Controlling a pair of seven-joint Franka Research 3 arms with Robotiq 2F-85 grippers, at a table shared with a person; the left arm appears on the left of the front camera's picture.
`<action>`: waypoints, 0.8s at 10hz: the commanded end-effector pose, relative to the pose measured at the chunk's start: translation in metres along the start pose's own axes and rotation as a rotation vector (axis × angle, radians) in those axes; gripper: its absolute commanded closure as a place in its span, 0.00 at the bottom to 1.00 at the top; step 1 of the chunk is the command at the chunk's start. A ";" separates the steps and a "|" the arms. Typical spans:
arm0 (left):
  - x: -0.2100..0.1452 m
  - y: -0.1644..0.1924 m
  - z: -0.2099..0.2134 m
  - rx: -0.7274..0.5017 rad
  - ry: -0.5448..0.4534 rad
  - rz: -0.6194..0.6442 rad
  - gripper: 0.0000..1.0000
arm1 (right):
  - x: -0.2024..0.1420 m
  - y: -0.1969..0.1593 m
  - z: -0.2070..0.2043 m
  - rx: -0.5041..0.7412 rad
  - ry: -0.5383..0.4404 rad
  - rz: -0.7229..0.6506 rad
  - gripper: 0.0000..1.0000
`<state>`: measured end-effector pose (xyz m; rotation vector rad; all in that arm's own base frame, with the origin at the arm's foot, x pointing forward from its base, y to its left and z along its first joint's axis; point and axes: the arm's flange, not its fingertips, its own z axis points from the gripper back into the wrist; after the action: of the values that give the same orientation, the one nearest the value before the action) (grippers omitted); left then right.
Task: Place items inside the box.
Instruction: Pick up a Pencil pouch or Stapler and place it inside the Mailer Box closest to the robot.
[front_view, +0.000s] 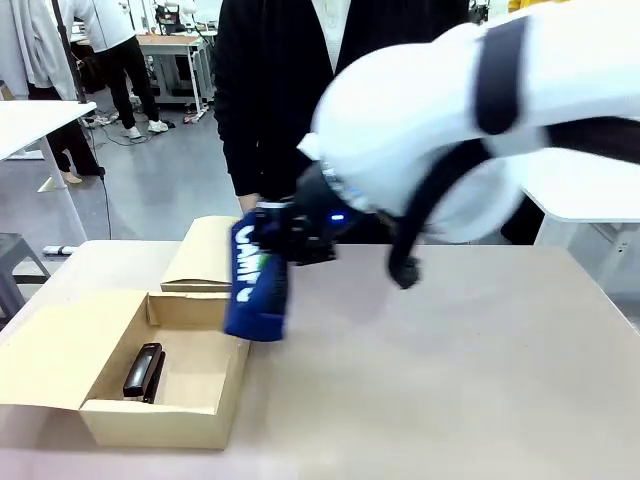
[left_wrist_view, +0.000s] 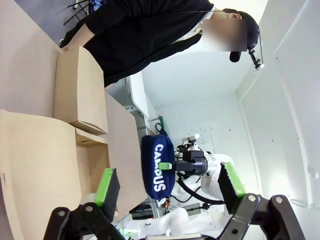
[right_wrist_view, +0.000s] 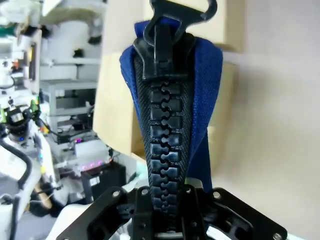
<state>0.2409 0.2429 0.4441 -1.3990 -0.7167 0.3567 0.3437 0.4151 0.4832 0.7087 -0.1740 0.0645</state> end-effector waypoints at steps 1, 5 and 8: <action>0.000 -0.002 0.000 -0.021 -0.009 -0.015 0.00 | 0.005 0.037 -0.051 -0.022 0.048 0.009 0.93; 0.000 -0.002 0.000 -0.021 -0.009 -0.015 0.00 | 0.000 0.016 -0.032 0.006 0.032 0.008 0.93; 0.000 -0.002 0.000 -0.021 -0.009 -0.015 0.00 | -0.004 0.049 -0.078 -0.043 -0.012 -0.058 0.93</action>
<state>0.2407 0.2430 0.4442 -1.3987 -0.7173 0.3568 0.3453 0.4774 0.4522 0.6778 -0.1370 0.0760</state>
